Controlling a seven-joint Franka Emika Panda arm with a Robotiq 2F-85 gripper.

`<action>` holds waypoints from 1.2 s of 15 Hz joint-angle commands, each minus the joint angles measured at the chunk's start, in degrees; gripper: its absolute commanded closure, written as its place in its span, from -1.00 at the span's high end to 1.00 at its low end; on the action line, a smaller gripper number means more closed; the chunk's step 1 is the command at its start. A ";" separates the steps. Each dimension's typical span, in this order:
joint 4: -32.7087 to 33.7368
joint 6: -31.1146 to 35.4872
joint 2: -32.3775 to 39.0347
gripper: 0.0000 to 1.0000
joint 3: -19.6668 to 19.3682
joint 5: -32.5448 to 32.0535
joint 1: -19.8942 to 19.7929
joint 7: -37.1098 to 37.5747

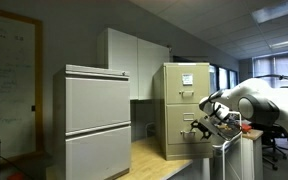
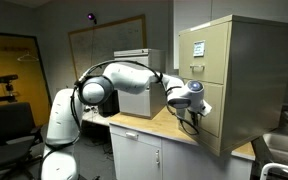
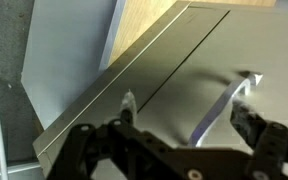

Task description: Open the bottom drawer of the right cabinet

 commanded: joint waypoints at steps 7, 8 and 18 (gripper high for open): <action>9.28 -3.43 6.33 1.00 -0.26 -2.47 -1.49 17.28; 10.48 -4.71 7.49 1.00 -0.41 -3.71 -1.47 19.14; 17.89 -19.25 11.05 0.04 1.12 -8.25 -3.40 19.43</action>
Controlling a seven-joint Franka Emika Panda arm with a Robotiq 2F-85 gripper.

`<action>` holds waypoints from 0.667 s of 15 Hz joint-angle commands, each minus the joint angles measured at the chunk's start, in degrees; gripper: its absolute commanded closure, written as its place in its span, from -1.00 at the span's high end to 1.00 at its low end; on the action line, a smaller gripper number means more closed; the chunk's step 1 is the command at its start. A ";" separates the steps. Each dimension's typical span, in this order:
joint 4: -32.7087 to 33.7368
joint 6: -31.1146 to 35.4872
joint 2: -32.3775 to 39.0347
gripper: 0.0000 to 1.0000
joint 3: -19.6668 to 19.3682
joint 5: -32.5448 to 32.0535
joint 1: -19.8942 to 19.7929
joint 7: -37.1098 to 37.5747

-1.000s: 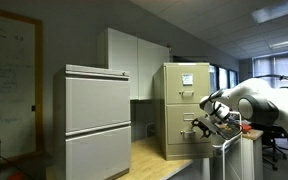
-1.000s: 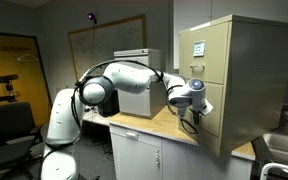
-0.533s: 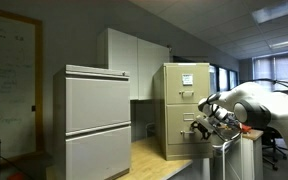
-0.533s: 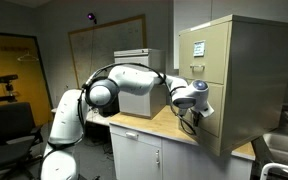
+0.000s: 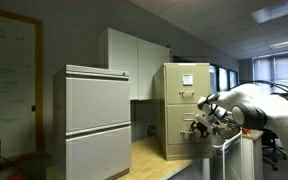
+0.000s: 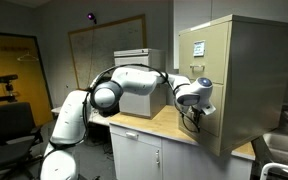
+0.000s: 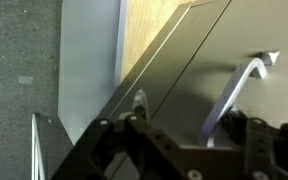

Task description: Open the bottom drawer of the right cabinet

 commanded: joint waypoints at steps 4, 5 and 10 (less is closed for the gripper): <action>10.46 -10.23 2.58 -0.57 1.01 -7.99 -0.82 0.37; 12.37 -11.56 2.71 -0.75 1.05 -10.37 -0.57 0.54; 21.51 -16.24 3.73 -0.78 3.63 -20.01 -0.89 -6.44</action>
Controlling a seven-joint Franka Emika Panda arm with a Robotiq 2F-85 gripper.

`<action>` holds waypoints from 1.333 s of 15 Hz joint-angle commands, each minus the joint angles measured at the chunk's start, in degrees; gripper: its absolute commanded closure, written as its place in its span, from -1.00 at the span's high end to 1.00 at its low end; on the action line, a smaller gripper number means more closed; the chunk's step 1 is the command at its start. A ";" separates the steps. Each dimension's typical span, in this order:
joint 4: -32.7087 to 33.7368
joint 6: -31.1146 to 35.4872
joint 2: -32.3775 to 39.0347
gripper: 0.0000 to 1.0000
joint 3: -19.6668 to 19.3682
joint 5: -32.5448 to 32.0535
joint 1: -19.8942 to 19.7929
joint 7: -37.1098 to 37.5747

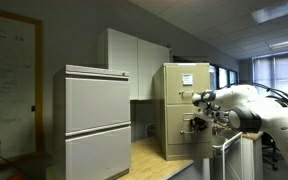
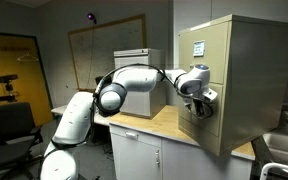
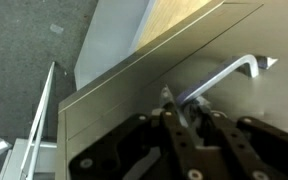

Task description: Open the bottom drawer of the right cabinet

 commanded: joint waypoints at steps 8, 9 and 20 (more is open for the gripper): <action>25.07 -22.13 4.75 -0.84 6.21 -8.28 0.48 -15.72; 26.26 -23.62 5.18 -0.87 6.91 -8.77 0.76 -17.68; 13.04 -16.14 1.99 0.80 6.35 -5.84 1.50 -18.96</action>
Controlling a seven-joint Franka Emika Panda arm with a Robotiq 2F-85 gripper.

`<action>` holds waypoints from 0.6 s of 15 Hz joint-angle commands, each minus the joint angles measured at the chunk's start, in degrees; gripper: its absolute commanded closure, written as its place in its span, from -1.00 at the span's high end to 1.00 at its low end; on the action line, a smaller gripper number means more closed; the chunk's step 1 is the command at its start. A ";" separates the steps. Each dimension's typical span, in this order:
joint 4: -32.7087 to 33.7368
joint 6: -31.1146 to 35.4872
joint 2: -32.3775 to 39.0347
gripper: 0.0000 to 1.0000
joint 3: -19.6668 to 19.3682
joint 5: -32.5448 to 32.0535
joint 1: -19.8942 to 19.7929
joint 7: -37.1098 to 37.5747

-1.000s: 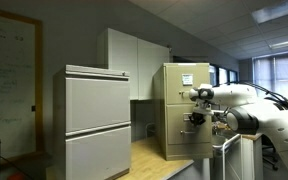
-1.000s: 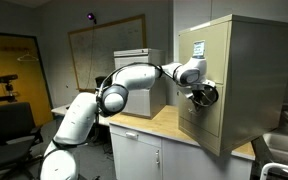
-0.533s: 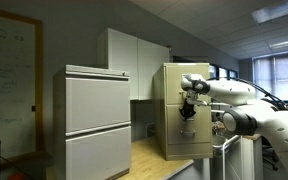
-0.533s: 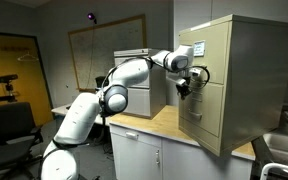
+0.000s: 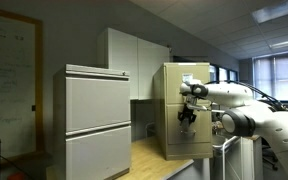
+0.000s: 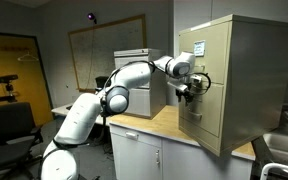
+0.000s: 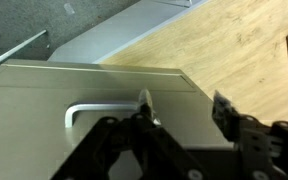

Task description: Open the bottom drawer of the right cabinet

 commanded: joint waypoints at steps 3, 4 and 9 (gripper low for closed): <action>-14.14 11.49 -5.49 1.00 -0.23 5.81 -0.41 5.28; -17.42 14.34 -6.45 1.00 -0.51 6.64 -0.08 6.94; -32.89 31.03 -11.24 1.00 -0.69 10.72 1.42 13.50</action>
